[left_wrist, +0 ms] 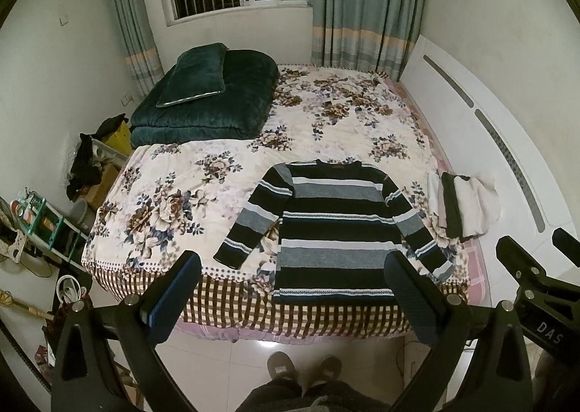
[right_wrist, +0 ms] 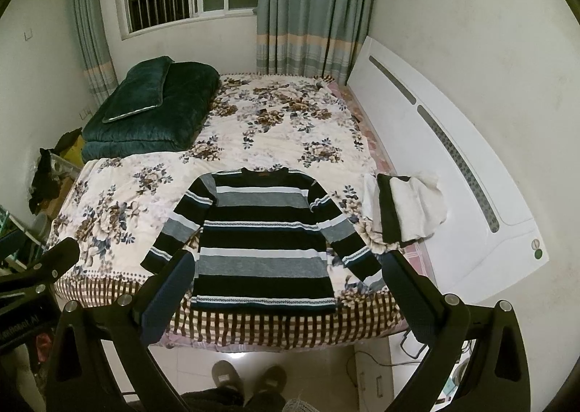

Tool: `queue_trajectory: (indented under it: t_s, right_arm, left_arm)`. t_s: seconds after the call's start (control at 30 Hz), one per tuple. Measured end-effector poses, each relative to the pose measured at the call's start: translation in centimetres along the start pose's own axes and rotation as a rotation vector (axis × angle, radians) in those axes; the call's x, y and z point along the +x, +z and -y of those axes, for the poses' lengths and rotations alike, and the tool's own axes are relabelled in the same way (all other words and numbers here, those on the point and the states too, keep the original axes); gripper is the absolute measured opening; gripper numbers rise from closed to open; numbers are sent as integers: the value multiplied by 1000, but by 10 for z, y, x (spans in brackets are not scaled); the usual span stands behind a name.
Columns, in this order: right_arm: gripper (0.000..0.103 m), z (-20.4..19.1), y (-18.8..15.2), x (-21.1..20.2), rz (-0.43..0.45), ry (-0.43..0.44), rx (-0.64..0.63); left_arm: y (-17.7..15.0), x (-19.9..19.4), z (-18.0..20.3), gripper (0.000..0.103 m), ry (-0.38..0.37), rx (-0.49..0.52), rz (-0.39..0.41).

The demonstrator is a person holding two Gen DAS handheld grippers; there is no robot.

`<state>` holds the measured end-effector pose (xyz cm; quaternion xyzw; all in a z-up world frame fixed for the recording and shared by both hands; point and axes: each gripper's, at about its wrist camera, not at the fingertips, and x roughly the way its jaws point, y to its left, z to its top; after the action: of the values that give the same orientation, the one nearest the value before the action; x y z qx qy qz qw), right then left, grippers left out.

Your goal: Fold small clothes

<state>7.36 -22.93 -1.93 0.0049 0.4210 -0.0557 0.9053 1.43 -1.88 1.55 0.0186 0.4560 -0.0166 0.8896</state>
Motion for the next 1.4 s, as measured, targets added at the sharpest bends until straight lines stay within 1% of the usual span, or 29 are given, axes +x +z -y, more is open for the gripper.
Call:
queue_trajectory:
  t_s: [0.2,0.23,0.3,0.33,0.5,0.57,0.63,0.7,0.77,0.87,0.9,0.93,0.97,1.0,1.07,1.1,1.27,1.3,1.4]
  right_arm:
    - [103,2,-1,1,0,2,-1]
    - [103,-11,5,-4,0,3,-2]
    - [103,-20,10,-7,-2,4,-2]
    - [103,-14,6,-6,0,3,-1]
    - [103,-13,5,-4,0,3,-1]
    - [103,-9,2,-2,0,4,2]
    - [103,-31,20,-3,-6,5,11]
    - [103,-37,26,4,-17,1,30]
    - [103,-33,28,18,-35,2,69]
    - [103,-18,27,57,-74,-41,152]
    - [103,-10,26,74,-88,-71,190]
    - [103,1,22,87,-98,-94,221]
    - [103,18,11,108,-111,-121,257]
    - [103,28,6,126,-127,-148,295]
    - [103,56,-8,165,-173,-192,373]
    - [103,74,-17,185,-194,-207,418]
    - [103,175,-83,299,-307,-262,635]
    - [103,195,-98,325,-337,-262,683]
    - [103,257,-147,401,-415,-249,835]
  left_arm:
    - [1,-1,1,103,-4,1,-2]
    - [11,2,-2,103,-4,1,-2]
    - [12,2,-2,103,-4,-2,-1]
    - [13,2,-1,103,-5,-2,-2]
    - [13,2,0,103,-4,0,1]
    - [9,2,-2,103,-6,-2,3]
    - [19,7,1,103,5,5,10]
    - [28,22,2,103,34,11,23]
    - [36,42,-1,103,44,1,36]
    - [45,87,-2,103,50,9,43]
    - [46,101,-2,103,65,17,46]
    - [42,119,-5,103,82,31,40]
    - [37,136,-6,103,84,41,35]
    - [40,160,-1,103,93,52,26]
    - [41,193,7,103,110,64,-11]
    - [44,220,16,103,110,71,-34]
    - [43,313,45,103,155,107,-106]
    - [44,341,56,103,172,119,-137]
    - [35,391,67,103,195,135,-197]
